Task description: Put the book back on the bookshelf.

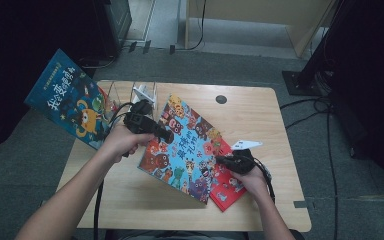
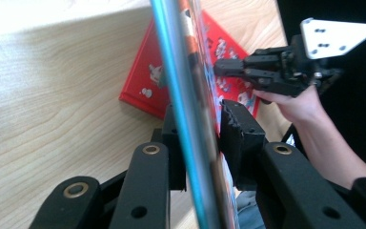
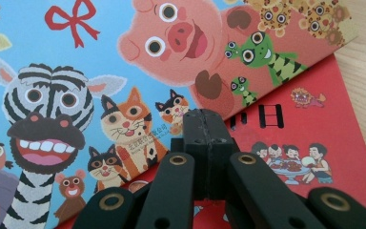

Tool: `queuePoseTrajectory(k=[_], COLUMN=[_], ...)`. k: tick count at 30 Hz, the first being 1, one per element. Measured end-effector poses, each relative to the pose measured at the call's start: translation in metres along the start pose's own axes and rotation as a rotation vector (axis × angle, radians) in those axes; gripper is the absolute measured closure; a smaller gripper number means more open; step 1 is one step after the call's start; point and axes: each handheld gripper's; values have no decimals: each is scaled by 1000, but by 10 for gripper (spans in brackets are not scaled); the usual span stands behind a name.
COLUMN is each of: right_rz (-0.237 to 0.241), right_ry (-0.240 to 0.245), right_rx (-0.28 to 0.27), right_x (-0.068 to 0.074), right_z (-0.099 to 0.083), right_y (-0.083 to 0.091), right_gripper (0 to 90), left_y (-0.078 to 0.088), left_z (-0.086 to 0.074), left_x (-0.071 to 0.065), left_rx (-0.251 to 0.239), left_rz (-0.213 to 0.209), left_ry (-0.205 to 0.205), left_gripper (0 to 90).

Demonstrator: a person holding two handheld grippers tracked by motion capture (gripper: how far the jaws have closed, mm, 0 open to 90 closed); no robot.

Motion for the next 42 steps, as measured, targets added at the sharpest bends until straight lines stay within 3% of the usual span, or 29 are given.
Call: queuePoseTrajectory(k=[3,5,7,10,13,16,22,28,33,34,42], right_rz=[-1,-17,-6,-33,-45,-49,-53,-44,-46,-47,-34], right_ry=[11,30,47,75,60,52,56,52,61,56,75], right_rx=[-3,0,8,-9,-36,-49,-43,-60,-81,-64,-50], right_x=[1,3,3,4,0,-2,-1,0,0,0,3], right_z=[-1,0,0,1,1,2,2,3,4,6,12], right_y=[-1,-2,0,7,13,16,14,14,12,11,0], right_gripper=[900,818,801,789,786,786,786,763,727,724,690], left_y=[4,7,12,22,30,39,51,66,90,93,122], left_z=[4,9,13,20,24,25,20,7,-10,-13,-48], left_x=[3,-3,-8,-17,-26,-37,-47,-43,-38,-38,-23], left_rx=[-17,0,18,54,93,128,138,111,71,68,14], left_rz=[-68,-48,-25,19,43,86,140,137,134,135,145], left_ry=[12,-9,-26,-52,-79,-135,-180,-172,-149,-145,-76], left_gripper=[786,790,793,801,816,819,817,817,817,816,815])
Point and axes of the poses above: each handheld gripper's, and its own axes: y roughly backward along the jaws, z roughly out of its top, x roughly to its left, and after that the axes turned 13 degrees about -y, right-handed
